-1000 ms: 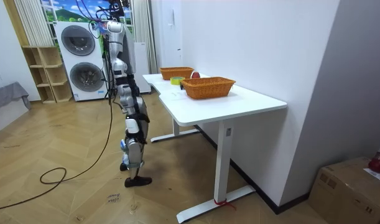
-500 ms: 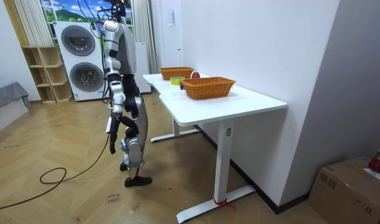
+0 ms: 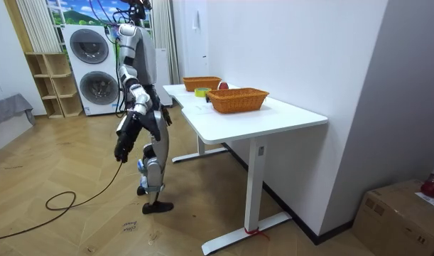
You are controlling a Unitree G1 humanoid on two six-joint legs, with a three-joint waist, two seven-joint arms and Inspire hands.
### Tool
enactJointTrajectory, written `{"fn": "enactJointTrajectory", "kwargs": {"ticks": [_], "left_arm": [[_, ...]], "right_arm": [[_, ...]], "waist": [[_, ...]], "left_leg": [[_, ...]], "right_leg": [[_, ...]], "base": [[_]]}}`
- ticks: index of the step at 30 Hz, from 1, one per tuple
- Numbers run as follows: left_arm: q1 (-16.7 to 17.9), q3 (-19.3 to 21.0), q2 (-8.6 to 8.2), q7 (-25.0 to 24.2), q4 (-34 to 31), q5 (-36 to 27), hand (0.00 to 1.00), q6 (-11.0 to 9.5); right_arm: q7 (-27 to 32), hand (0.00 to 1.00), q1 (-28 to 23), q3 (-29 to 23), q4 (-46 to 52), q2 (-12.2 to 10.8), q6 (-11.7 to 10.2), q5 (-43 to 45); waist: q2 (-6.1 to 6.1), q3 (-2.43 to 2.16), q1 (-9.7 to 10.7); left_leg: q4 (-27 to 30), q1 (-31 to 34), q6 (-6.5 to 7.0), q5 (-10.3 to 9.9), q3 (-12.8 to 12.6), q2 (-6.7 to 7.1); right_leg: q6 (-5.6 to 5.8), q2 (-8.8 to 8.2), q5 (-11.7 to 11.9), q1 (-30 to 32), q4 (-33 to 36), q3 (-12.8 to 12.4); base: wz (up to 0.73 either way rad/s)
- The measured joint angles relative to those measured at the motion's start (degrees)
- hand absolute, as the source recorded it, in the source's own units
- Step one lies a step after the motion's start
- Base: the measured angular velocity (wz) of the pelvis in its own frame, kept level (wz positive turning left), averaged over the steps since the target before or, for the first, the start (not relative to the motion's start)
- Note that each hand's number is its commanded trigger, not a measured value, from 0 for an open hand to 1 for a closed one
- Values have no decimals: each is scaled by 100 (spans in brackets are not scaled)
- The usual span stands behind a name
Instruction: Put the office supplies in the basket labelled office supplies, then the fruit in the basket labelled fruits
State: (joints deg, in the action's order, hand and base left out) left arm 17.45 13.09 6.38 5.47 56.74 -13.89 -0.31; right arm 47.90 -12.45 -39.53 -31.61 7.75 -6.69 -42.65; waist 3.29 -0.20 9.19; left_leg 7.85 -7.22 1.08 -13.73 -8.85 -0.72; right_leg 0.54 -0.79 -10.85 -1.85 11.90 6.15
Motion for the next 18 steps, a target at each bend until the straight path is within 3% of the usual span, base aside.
{"fn": "enactJointTrajectory", "kwargs": {"ticks": [6, 10, 18], "left_arm": [[2, -235, 25, 1, -4, -13, 0, -7], [16, -439, 26, 2, -9, -4, 0, -8], [-16, -660, 84, -3, 110, 0, 0, -78]], "right_arm": [[638, 0, 11, 5, 998, 24, -98, 552], [811, 0, 147, 13, 1486, 178, -101, 808], [948, 0, 219, 337, 2476, 199, -187, 1508]], "waist": [[15, 11, -2], [26, 13, -27], [5, 27, -57]], "left_leg": [[3, 138, 5, 5, -7, 5], [2, 100, 5, 5, -47, 4], [4, 87, 5, 5, -72, 8]], "right_leg": [[0, -4, 0, 171, 78, -9], [1, 9, 1, 162, 80, -91], [-2, 12, -8, 215, 164, -132]], "base": [[0], [-7], [-2]]}}
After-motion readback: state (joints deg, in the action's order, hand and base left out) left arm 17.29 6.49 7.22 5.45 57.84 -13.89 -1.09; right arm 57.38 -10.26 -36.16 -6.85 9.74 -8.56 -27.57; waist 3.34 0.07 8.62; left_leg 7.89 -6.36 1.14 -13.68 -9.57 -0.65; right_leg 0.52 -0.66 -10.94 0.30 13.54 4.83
